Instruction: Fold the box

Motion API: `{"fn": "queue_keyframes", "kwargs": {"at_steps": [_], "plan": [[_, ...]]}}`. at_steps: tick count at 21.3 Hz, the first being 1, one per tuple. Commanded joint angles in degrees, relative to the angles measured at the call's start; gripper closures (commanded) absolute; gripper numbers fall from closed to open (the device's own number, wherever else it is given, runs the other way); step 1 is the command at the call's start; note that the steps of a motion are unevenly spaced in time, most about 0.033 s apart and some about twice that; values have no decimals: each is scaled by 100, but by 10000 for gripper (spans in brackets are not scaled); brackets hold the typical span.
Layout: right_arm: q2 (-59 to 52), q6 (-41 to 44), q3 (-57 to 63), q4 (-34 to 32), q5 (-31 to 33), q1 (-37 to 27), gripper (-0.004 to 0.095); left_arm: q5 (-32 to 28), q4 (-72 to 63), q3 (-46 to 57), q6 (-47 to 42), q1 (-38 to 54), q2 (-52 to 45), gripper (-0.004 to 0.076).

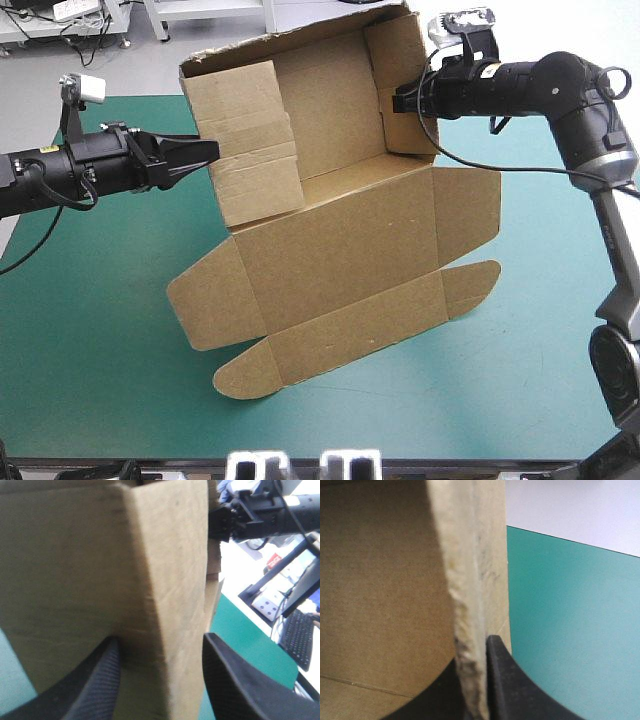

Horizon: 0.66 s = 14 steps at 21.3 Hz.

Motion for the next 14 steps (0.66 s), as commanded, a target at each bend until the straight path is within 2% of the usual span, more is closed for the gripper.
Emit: {"fn": "queue_keyframes", "kwargs": {"at_steps": [1, 5, 7, 10, 14], "plan": [[-266, 181, -172, 464, -331, 70, 912, -348, -82, -156, -46, -33, -138, 355], [-276, 264, -172, 365, -424, 446, 911, -707, 692, -156, -509, -59, -138, 405], [-276, 489, -172, 69, -501, 666, 911, -1007, 1014, -156, -546, -140, -138, 416], [-300, 837, -172, -379, -501, 1003, 911, -1730, 1692, -156, -1188, -230, -138, 433], [-379, 1073, -172, -643, -543, 1341, 911, -2078, 1951, -156, -1536, -231, -58, 451]]}}
